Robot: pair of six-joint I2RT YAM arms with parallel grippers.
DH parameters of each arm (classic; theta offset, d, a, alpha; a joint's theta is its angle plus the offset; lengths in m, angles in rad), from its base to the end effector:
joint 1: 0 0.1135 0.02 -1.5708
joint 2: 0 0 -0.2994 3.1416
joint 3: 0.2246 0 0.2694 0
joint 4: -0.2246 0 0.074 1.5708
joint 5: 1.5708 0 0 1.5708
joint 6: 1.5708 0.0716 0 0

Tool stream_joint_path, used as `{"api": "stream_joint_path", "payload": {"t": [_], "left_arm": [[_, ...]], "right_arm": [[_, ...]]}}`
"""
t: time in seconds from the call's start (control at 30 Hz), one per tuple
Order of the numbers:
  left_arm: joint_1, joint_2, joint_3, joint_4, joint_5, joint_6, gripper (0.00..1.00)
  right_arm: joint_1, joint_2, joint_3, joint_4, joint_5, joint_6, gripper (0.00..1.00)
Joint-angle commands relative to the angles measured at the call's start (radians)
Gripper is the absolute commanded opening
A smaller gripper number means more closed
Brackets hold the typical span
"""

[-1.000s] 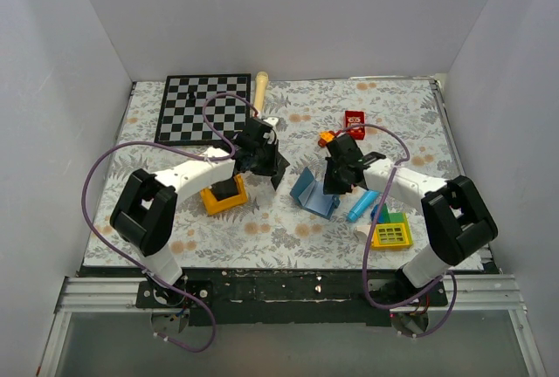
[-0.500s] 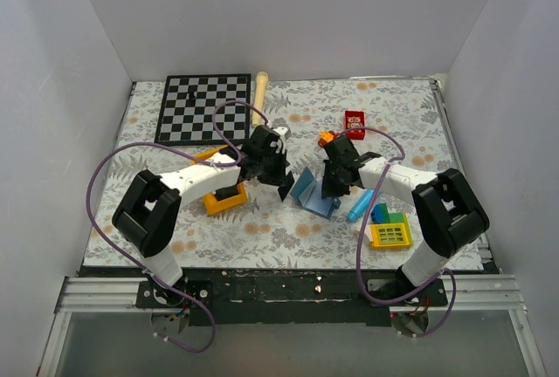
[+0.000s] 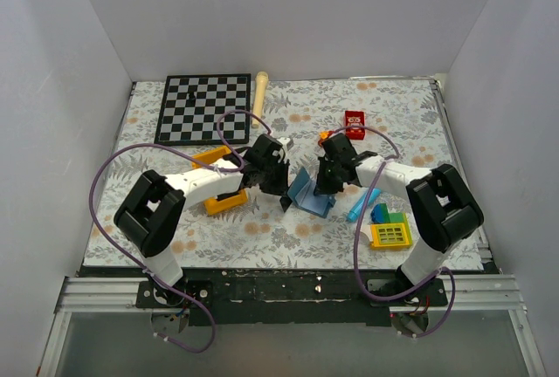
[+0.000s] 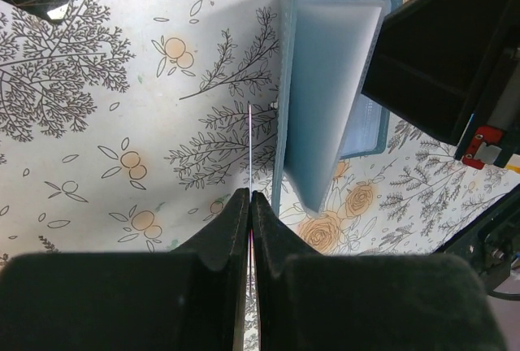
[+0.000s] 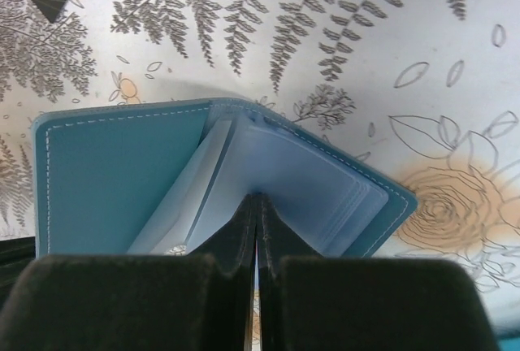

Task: Put the credit cards into the card holder
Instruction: Insert the credit card into the card holder.

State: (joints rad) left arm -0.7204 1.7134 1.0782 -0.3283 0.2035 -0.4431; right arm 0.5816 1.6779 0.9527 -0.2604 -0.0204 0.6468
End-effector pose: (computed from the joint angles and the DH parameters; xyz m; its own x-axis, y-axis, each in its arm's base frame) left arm 0.2849 -0.2693 0.1840 -0.8717 0.2065 -0.4444 0.3974 0.8285 -0.3946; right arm 0.3073 0.2038 0.1605 -0.8925 0.1343 -0.4306 -0.0260 0.9377 0.3464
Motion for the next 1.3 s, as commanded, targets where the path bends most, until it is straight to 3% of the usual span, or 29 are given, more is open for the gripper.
{"api": "stream_joint_path", "payload": {"t": [0.0,0.37,0.8,1.1,1.27], "left_arm": [[-0.013,-0.008,-0.009,0.025,0.019,-0.011,0.0],[-0.039,0.002,-0.041,0.063,0.051,-0.043,0.0],[-0.137,-0.015,-0.115,0.117,0.054,-0.138,0.0],[-0.136,-0.159,-0.15,-0.046,-0.105,-0.195,0.0],[-0.136,-0.285,-0.19,-0.136,-0.115,-0.258,0.0]], "right_arm": [[-0.002,0.031,0.0,0.069,-0.07,-0.018,0.01],[-0.002,0.049,-0.023,0.148,-0.151,-0.038,0.01],[-0.002,-0.001,-0.022,0.128,-0.184,-0.075,0.01],[-0.002,-0.084,-0.035,0.087,-0.191,-0.091,0.01],[-0.002,-0.107,-0.074,0.111,-0.243,-0.078,0.01]]}}
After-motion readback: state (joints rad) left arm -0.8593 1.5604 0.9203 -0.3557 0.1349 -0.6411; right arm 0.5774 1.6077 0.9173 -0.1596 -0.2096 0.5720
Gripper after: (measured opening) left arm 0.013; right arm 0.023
